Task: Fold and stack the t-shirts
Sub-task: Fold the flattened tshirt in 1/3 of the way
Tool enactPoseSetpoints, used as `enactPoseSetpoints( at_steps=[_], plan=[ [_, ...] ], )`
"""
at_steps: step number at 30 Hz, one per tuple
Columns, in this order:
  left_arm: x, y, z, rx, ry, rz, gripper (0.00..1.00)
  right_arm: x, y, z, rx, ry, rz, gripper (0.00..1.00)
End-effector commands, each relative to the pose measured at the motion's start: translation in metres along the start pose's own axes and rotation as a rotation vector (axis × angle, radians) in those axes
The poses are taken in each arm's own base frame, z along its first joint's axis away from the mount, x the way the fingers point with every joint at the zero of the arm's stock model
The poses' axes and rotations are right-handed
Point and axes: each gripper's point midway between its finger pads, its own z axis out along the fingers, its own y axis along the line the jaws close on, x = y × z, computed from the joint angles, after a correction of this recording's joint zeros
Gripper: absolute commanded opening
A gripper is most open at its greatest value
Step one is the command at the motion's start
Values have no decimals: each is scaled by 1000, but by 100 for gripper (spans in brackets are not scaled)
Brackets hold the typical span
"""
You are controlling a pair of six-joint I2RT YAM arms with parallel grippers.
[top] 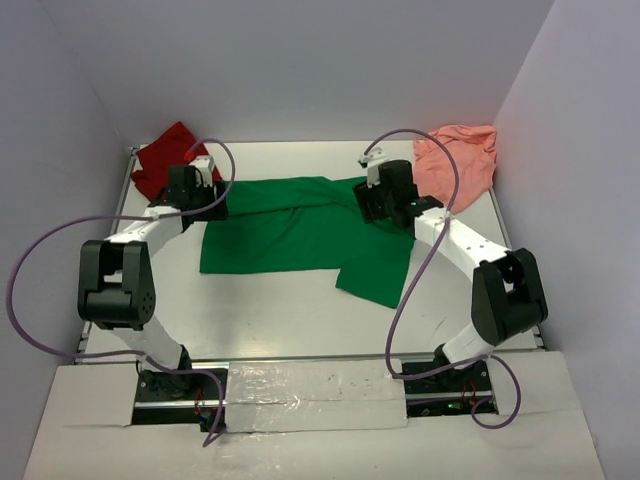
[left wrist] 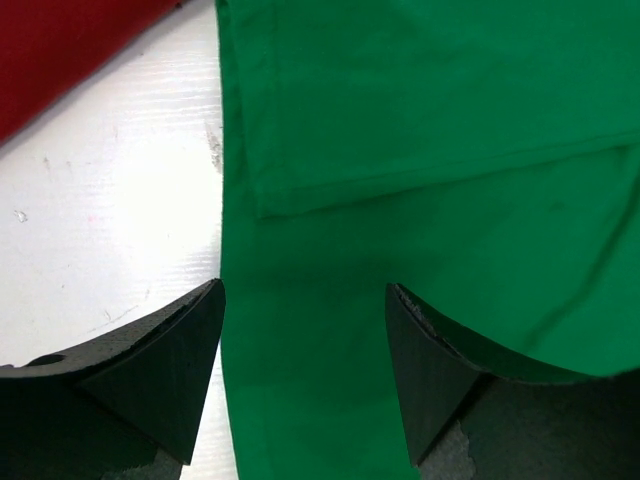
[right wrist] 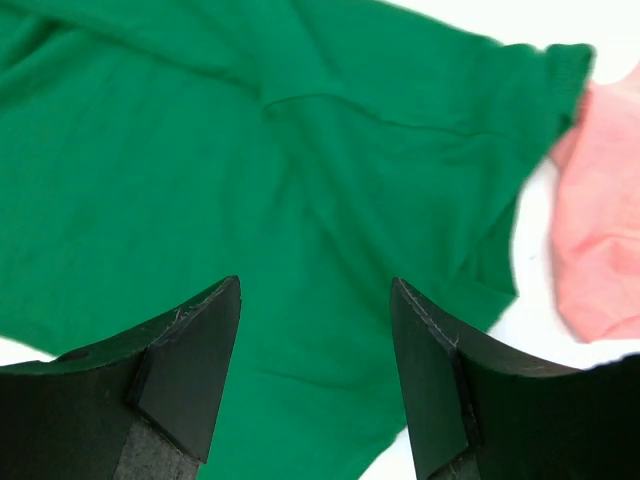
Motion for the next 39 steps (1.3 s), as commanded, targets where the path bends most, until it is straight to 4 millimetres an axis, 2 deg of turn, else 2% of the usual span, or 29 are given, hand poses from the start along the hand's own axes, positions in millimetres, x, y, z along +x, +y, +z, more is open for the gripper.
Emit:
enactPoseSetpoints(
  at_steps=[1, 5, 8, 10, 12, 15, 22, 28, 39],
  plan=[
    [-35, 7, 10, -53, -96, -26, 74, -17, 3, -6, -2, -44, -16, 68],
    [-36, 21, 32, -134, -63, -45, 71, -22, -1, -13, 13, -56, -18, 68],
    [-37, 31, 41, -179, -56, -32, 70, -25, -4, -22, 28, -80, -19, 68],
    [-42, 33, 45, -191, -67, -32, 69, -28, -5, -30, 29, -100, -22, 68],
    [-39, 34, 53, -192, -52, -32, 68, -25, -8, -32, 46, -103, -22, 68],
    [-38, 29, 59, -168, -21, -44, 66, -27, -14, -36, 72, -110, -27, 68],
    [-27, 14, 60, -99, 17, -67, 57, -21, -17, -33, 88, -104, -30, 68],
    [-7, 3, 63, -49, 88, -86, 52, -22, -24, -34, 116, -104, -32, 68],
    [12, 3, 74, -48, 128, -84, 47, -19, -27, -36, 121, -106, -36, 68]
  ],
)
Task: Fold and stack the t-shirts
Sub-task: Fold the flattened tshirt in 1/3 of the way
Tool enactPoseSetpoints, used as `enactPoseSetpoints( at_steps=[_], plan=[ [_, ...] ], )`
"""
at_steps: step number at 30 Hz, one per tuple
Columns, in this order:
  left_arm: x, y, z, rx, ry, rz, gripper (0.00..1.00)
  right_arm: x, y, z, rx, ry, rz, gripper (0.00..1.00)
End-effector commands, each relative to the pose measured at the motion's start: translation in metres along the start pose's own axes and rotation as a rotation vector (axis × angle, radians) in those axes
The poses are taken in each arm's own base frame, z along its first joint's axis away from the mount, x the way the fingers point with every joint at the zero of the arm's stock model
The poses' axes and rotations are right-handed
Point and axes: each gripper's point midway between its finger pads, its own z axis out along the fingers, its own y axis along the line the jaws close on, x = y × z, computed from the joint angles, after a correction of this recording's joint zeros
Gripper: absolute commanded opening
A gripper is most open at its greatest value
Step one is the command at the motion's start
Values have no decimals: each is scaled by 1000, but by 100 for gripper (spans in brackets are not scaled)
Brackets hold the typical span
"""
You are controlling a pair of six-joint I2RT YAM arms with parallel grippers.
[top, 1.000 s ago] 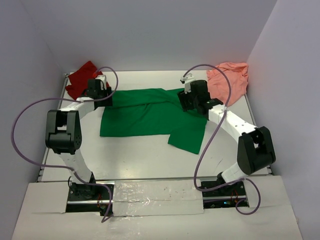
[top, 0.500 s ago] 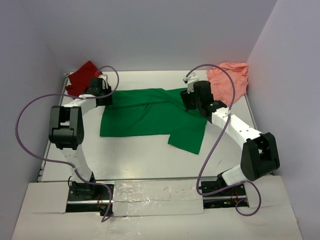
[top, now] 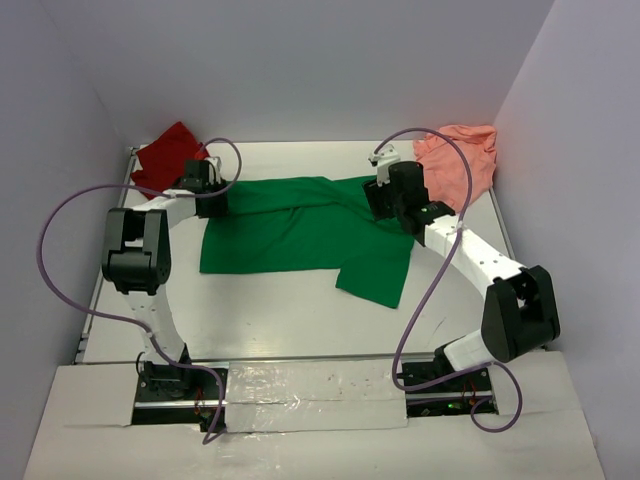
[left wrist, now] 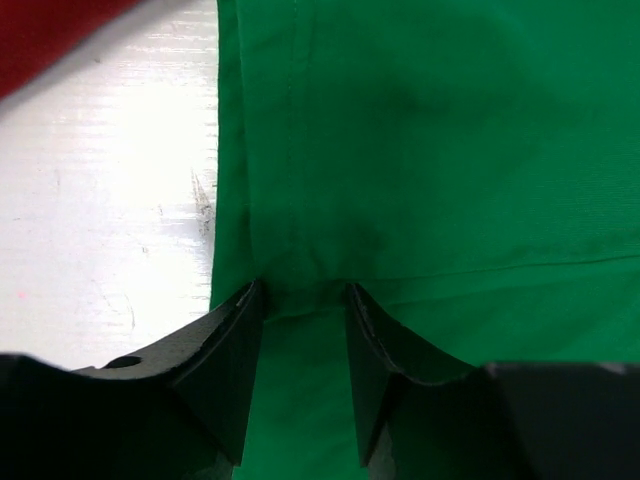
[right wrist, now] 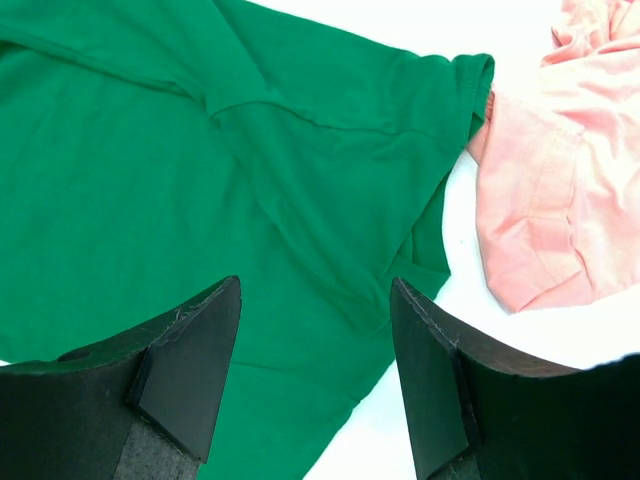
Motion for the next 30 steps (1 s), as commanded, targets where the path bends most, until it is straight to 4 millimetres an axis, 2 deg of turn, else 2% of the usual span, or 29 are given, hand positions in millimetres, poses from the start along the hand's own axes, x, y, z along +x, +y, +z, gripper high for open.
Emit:
enactPoseSetpoints(
  at_steps=[1, 4, 7, 10, 11, 30],
  plan=[
    [-5, -6, 4, 19, -9, -7, 47, -12, -10, -10, 32, -58, 1, 68],
    [-4, -4, 8, 6, -10, -2, 43, -10, -12, -11, 39, -55, -2, 68],
    [-5, -2, 9, -3, -14, 1, 35, -7, -12, -11, 38, -52, -3, 68],
    [-7, -1, 7, -7, -21, 4, 6, -1, -11, -9, 33, -39, -4, 68],
    [-7, -1, 7, -7, -24, 4, 4, 1, -10, -8, 29, -34, -5, 68],
    [-20, 9, -13, -96, -79, 84, 0, 11, -3, -2, 0, -3, -4, 66]
  ],
)
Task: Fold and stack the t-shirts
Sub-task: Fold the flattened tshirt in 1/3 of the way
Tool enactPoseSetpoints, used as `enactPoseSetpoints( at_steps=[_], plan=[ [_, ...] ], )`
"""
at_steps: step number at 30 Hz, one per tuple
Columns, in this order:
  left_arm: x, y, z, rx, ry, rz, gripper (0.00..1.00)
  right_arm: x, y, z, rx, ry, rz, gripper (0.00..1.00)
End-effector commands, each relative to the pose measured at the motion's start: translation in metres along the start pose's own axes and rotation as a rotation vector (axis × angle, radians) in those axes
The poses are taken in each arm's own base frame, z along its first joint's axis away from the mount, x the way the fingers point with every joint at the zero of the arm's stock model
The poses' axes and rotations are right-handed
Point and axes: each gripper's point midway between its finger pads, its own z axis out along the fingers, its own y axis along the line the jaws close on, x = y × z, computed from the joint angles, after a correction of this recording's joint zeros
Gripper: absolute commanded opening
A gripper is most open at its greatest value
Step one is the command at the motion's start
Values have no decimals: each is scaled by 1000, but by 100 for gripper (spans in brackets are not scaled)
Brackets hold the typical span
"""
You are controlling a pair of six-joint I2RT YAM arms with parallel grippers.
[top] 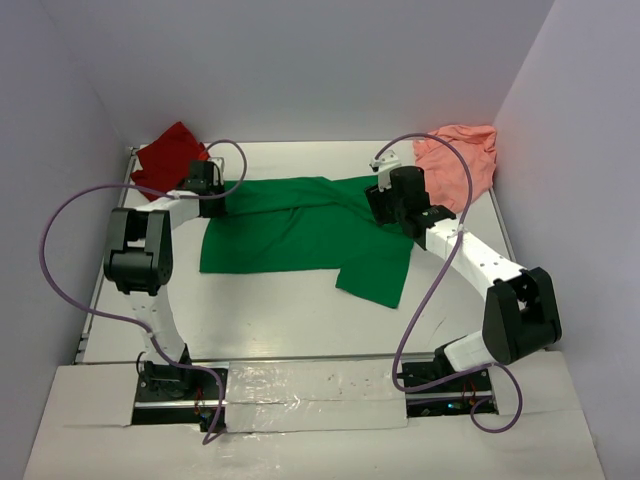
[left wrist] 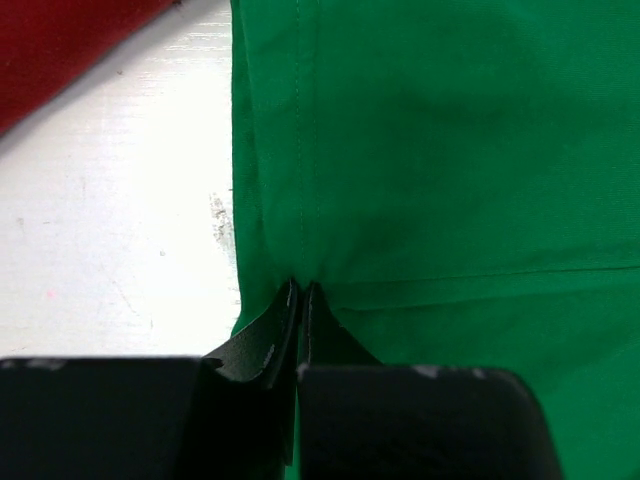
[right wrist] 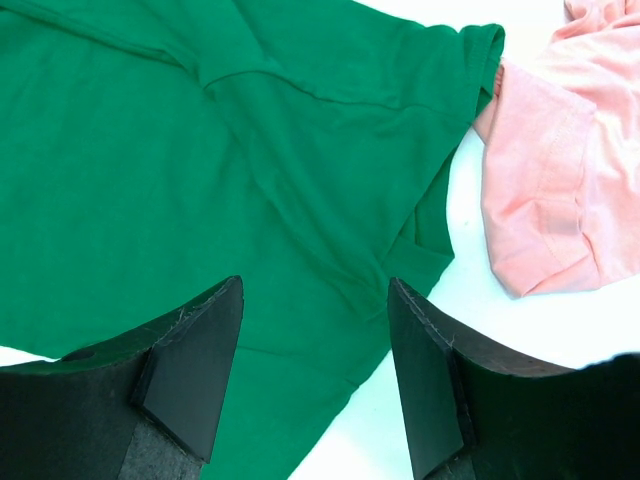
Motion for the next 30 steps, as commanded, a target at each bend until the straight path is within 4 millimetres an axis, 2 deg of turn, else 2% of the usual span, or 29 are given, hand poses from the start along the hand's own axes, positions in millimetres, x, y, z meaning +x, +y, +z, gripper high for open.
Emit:
enactPoseSetpoints(
  at_steps=[1, 6, 14, 20, 24, 27, 30],
  plan=[
    [-21, 7, -17, -40, -69, 23, 0, -6, -3, -2, 4, -30, 9, 66],
    [-26, 12, -24, -64, -86, 33, 0, -5, -3, -2, 5, -30, 8, 66],
    [-15, 21, -26, -102, -75, 52, 0, -4, -3, -3, 5, -30, 4, 66],
    [-8, 20, -23, -91, -54, 60, 3, -6, -3, -3, 2, -30, 5, 65],
    [-10, 17, -22, -78, -58, 52, 25, -5, -2, -3, -3, -28, 5, 65],
    [-15, 14, -22, -73, -74, 45, 32, -2, -2, -2, -2, -25, 1, 65],
    [-20, 14, -22, -72, -88, 39, 35, -2, -3, -3, 0, -21, 0, 64]
  ],
)
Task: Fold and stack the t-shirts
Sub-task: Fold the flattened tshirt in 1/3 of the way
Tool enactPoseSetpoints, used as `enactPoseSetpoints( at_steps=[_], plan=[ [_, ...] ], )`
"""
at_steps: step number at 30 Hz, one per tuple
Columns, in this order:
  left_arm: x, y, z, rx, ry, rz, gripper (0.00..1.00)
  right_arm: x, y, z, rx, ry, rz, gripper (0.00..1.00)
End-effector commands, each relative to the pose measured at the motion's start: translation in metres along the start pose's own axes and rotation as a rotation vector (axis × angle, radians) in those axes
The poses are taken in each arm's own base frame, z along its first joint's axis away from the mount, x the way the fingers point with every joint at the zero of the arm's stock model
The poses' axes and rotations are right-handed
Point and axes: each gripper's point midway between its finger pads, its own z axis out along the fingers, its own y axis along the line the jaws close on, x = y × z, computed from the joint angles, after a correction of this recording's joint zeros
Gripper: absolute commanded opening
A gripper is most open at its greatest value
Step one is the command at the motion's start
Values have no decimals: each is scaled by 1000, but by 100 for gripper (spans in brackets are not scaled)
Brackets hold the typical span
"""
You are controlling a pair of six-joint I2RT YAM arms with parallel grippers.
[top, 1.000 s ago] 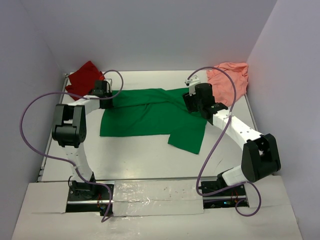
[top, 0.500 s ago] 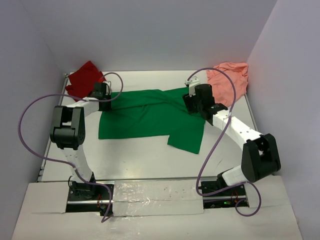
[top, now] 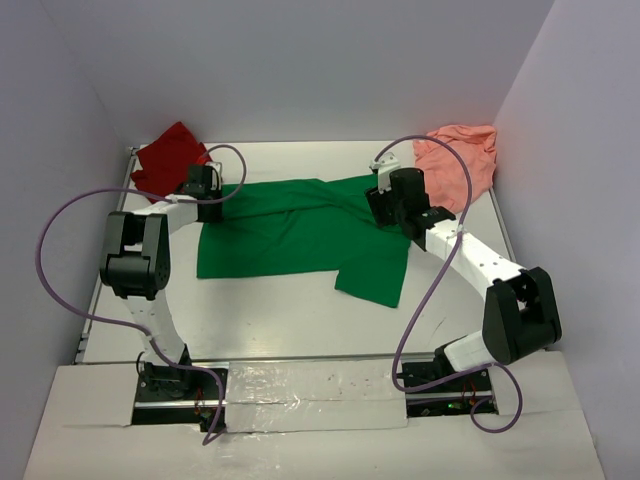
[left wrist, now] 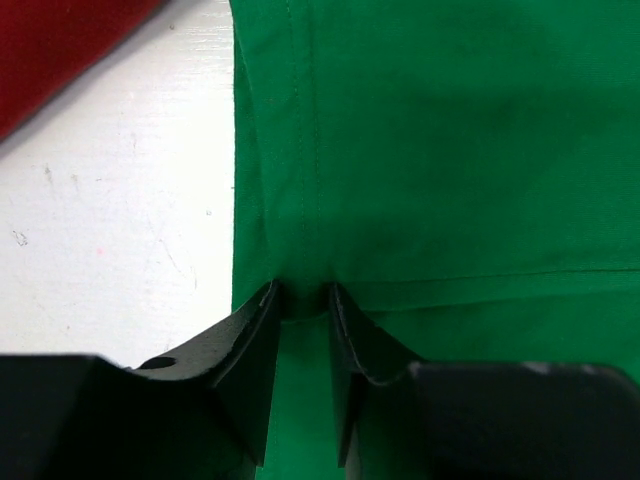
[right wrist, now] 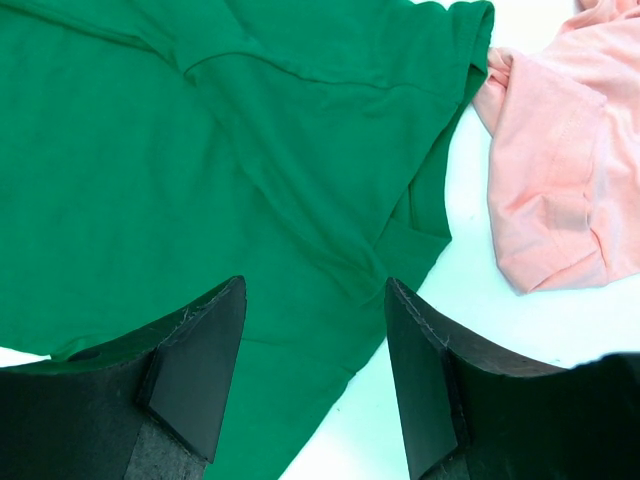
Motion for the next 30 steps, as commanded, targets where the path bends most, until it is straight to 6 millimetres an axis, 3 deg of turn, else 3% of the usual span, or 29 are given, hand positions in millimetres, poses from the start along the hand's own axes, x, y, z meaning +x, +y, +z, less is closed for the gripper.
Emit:
enactPoseSetpoints(
  at_steps=[1, 22, 28, 30],
  plan=[
    [-34, -1, -12, 2, -99, -20, 35, -8, -4, -3, 6, -35, 0, 64],
    [-56, 13, -17, -79, -178, -31, 30, 7, 0, 5, -1, 8, -10, 63],
    [-48, 9, -13, -61, -153, -28, 13, 3, -3, 4, 9, -1, -14, 63],
    [-46, 8, -13, -55, -151, -27, 1, 5, -3, 5, 10, 3, -14, 63]
  ],
)
